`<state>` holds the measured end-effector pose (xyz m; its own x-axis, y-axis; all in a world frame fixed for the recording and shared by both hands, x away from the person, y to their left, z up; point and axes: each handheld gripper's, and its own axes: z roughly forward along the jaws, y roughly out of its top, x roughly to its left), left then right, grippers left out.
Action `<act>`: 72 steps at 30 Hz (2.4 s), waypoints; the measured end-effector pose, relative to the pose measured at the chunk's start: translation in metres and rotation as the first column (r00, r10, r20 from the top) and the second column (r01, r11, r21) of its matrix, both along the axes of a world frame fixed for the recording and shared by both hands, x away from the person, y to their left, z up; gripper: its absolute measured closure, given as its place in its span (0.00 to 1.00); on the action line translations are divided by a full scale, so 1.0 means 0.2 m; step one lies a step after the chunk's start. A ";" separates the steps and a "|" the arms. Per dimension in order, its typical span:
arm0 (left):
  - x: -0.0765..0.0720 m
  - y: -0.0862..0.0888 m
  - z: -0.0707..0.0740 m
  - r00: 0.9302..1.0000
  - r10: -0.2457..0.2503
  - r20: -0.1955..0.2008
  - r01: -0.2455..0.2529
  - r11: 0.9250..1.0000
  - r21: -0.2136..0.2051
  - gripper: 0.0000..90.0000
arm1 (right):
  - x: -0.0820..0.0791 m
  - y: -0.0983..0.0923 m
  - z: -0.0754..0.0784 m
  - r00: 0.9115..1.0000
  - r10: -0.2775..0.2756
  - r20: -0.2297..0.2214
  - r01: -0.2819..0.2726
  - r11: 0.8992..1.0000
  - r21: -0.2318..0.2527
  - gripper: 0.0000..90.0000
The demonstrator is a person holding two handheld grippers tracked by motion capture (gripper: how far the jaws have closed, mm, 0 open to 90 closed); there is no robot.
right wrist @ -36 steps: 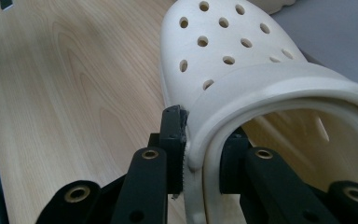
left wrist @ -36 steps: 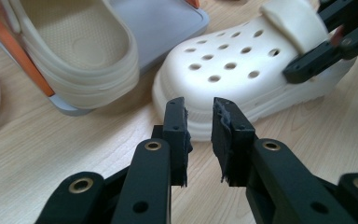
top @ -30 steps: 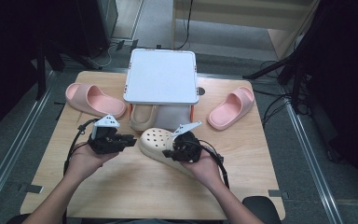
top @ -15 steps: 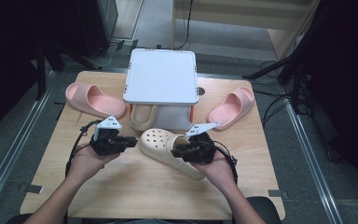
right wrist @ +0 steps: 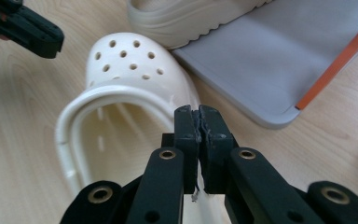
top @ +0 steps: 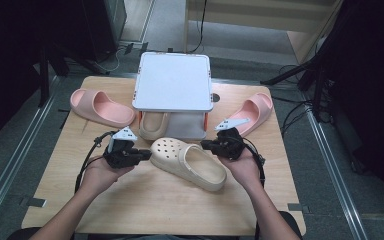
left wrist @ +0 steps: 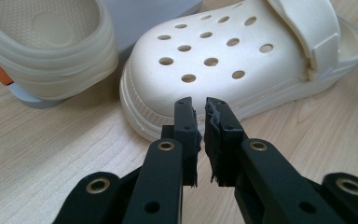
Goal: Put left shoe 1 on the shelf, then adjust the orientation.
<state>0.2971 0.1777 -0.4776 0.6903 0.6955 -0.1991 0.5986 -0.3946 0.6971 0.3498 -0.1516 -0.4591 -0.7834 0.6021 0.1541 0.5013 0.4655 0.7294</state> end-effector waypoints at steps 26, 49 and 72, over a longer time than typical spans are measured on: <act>0.05 -0.12 -0.10 0.996 -0.087 -0.021 0.087 0.996 0.031 0.90 | 0.03 0.06 -0.12 0.997 0.058 -0.053 -0.061 0.996 -0.059 0.99; 0.17 -0.23 -0.09 0.985 -0.170 -0.033 0.170 0.986 -0.004 0.89 | -0.21 -0.01 -0.13 0.994 -0.032 -0.104 0.028 0.999 -0.036 1.00; 0.24 -0.29 0.07 0.976 -0.218 0.023 0.219 0.976 0.001 0.84 | -0.31 -0.07 -0.05 0.988 -0.141 -0.063 0.144 0.988 0.059 0.83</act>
